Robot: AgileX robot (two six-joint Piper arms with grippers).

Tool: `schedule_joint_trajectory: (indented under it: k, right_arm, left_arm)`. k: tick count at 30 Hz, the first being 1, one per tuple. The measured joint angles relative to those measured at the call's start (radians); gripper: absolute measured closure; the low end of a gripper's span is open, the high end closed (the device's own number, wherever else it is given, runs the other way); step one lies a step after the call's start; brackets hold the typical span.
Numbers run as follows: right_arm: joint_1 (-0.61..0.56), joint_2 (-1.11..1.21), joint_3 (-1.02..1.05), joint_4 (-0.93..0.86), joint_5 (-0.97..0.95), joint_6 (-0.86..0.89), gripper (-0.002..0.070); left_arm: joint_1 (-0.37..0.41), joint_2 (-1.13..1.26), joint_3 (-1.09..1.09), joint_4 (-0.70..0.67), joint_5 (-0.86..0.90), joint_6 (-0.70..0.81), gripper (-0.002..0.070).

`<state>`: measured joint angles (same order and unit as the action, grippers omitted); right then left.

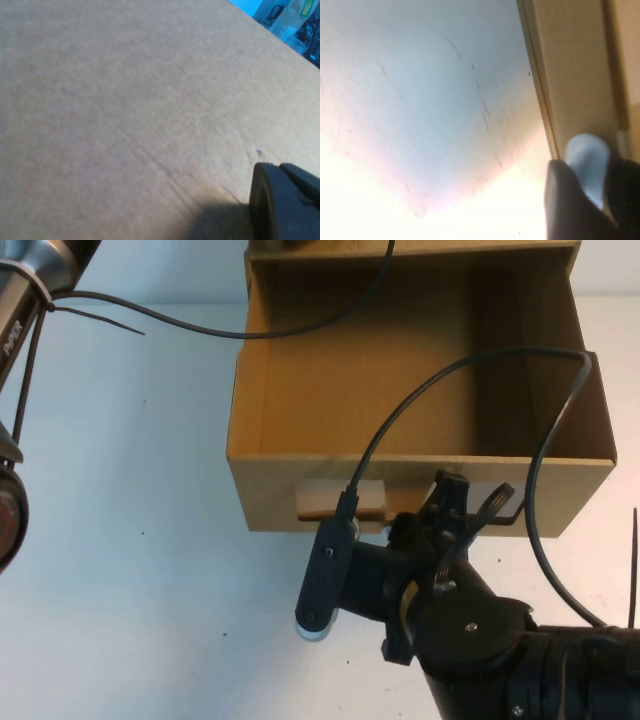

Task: Open the shoe box
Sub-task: 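Pull the top drawer of the cardboard box fully open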

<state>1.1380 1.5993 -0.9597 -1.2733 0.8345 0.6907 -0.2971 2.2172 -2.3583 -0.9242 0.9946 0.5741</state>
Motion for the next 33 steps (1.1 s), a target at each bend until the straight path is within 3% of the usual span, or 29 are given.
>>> schedule_joint_trajectory:
  k: [11, 22, 33]
  right_arm:
    - [0.005, -0.092, -0.019, 0.046, -0.015, 0.000, 0.0255]
    - [0.006, -0.299, -0.019, 0.071, -0.086, 0.000, 0.0234]
    - [0.006, -0.373, -0.019, 0.083, -0.096, 0.000, 0.0232]
  left_arm:
    - [0.000, -0.020, 0.004, 0.004, -0.005, -0.002, 0.0680]
    - [0.002, -0.155, 0.020, 0.063, 0.049, -0.003, 0.0680]
    - [0.074, -0.354, 0.020, 0.063, 0.101, -0.007, 0.0680]
